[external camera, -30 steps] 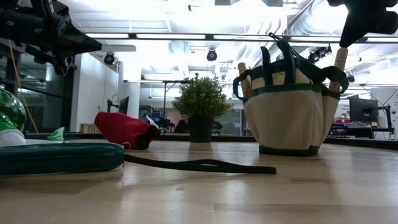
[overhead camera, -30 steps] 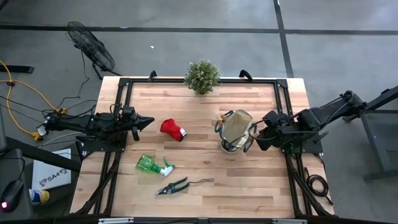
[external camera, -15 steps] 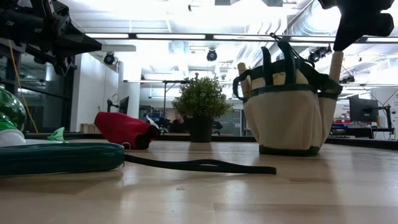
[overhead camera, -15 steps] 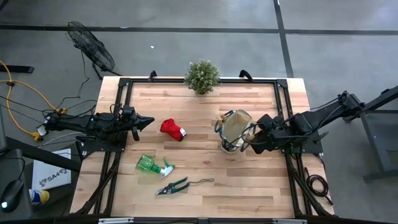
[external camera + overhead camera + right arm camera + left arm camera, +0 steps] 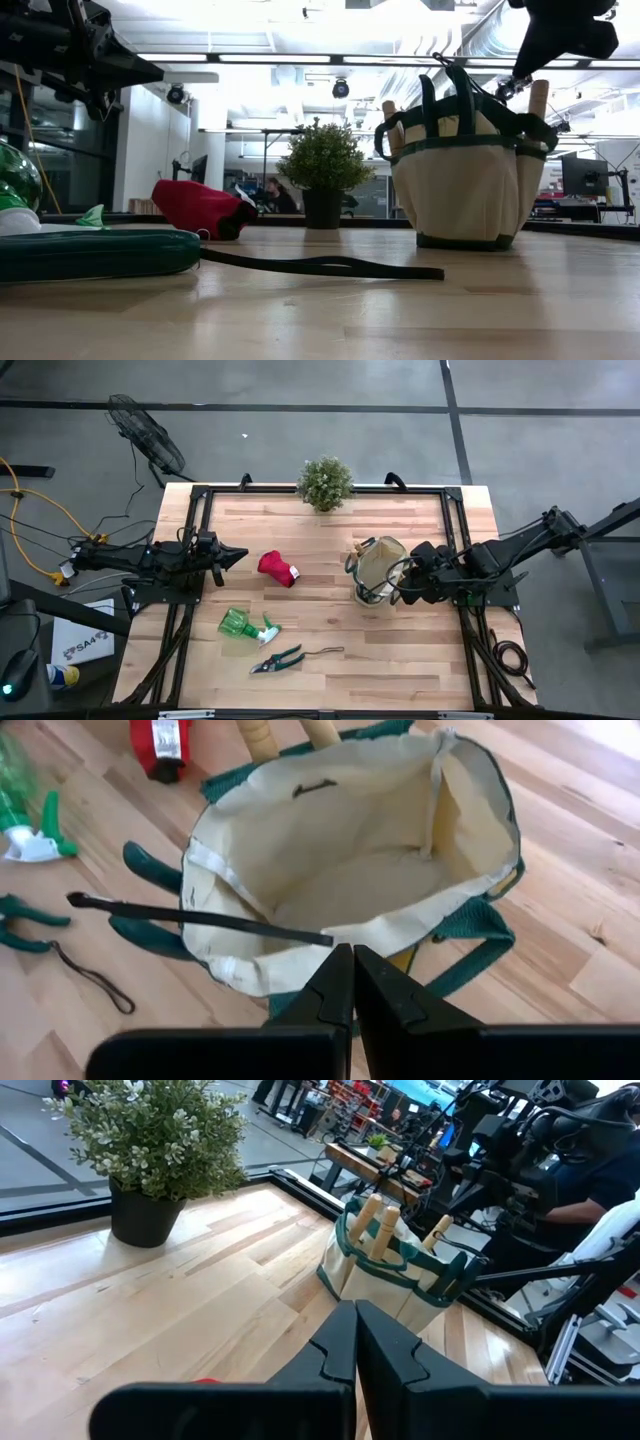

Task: Pick & Place Garden tools in Gardening bag
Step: Put the hand rake into the gardening bag, then adjust the gardening bag on the table

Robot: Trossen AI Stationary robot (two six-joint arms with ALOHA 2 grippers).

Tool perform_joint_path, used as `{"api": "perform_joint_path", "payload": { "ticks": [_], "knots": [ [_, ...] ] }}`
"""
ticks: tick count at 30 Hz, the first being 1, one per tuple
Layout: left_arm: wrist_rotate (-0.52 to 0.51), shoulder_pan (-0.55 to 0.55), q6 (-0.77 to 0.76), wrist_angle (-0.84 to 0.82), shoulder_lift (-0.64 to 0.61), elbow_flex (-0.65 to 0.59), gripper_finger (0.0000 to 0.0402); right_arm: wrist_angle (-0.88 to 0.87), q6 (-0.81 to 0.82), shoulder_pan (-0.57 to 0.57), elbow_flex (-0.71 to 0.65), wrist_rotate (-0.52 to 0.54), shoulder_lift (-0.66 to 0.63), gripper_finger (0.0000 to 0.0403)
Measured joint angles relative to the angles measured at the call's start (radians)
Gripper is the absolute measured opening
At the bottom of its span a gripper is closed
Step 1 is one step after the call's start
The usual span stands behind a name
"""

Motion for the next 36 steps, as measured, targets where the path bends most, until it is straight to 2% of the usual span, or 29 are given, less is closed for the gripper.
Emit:
{"api": "perform_joint_path", "payload": {
  "ticks": [10, 21, 36],
  "knots": [
    [0.003, 0.000, -0.003, 0.000, 0.000, 0.000, 0.0000, 0.026, 0.001, 0.000, 0.000, 0.050, -0.024, 0.0002],
    [0.004, 0.000, -0.005, 0.001, 0.000, 0.000, 0.0000, 0.035, 0.001, 0.000, 0.000, 0.159, -0.109, 0.0002],
    [0.015, 0.000, -0.022, 0.001, 0.000, 0.000, 0.0000, 0.020, 0.022, 0.000, 0.000, 0.143, -0.116, 0.0002]
  ]
}}
